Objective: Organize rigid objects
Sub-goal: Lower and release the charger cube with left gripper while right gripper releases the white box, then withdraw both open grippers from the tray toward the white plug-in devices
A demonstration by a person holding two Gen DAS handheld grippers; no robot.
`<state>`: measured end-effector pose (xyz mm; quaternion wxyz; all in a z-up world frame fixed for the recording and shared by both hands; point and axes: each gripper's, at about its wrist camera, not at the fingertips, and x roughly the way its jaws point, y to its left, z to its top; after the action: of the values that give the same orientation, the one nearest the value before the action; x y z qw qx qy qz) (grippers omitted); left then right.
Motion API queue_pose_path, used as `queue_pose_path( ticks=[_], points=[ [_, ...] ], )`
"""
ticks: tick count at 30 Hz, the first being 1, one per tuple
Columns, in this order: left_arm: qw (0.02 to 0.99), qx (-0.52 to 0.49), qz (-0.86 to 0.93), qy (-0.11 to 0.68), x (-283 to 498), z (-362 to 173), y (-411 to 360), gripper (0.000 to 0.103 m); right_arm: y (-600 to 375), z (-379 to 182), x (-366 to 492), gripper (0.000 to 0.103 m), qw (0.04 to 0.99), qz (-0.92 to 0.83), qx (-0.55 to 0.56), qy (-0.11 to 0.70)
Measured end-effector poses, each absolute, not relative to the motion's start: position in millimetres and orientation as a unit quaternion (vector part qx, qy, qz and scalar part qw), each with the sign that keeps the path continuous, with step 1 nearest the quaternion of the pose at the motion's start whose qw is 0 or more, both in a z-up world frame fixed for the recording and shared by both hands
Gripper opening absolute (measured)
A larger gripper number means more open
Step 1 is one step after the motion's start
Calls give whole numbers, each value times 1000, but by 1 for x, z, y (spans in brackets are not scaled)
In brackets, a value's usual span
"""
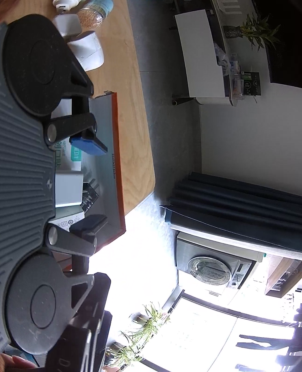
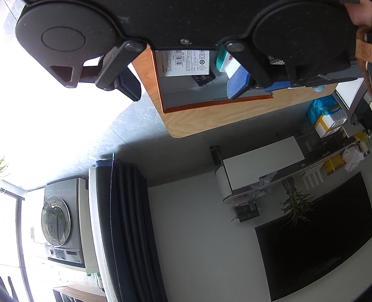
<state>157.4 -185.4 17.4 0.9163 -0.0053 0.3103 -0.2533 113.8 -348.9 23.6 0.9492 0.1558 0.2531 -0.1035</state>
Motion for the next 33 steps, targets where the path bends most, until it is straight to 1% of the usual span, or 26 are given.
queue_pose_path(
  ticks=[1,2,3,7,8,9,10,12,19,24,33],
  points=[
    [918,-6,-251,308,156,19,-183,62,-348,24,112,96,950,-102,155,252],
    [918,-7,-249,308,155,20,-180,65,-347,25,110,96,950,-100,155,251],
    [918,-7,-246,310,154,20,-177,71,-346,26,109,96,951,-98,155,249],
    [921,-12,-228,315,146,23,-161,86,-340,32,109,96,953,-89,152,246],
    [923,-12,-220,314,144,24,-157,93,-338,34,108,96,954,-87,151,244],
    [925,-13,-215,313,142,26,-152,97,-336,35,108,96,954,-84,150,244],
    [927,-13,-210,311,140,28,-147,98,-333,36,107,96,955,-81,149,244],
    [929,-11,-201,311,136,31,-138,103,-327,37,107,96,955,-71,146,247],
    [939,-27,-156,305,117,34,-97,103,-290,37,110,98,955,-28,130,265],
    [936,-38,-124,328,114,32,-68,103,-267,35,113,98,954,-3,122,275],
    [939,-47,-73,334,102,28,-22,103,-228,35,119,98,952,38,103,286]
  ],
)
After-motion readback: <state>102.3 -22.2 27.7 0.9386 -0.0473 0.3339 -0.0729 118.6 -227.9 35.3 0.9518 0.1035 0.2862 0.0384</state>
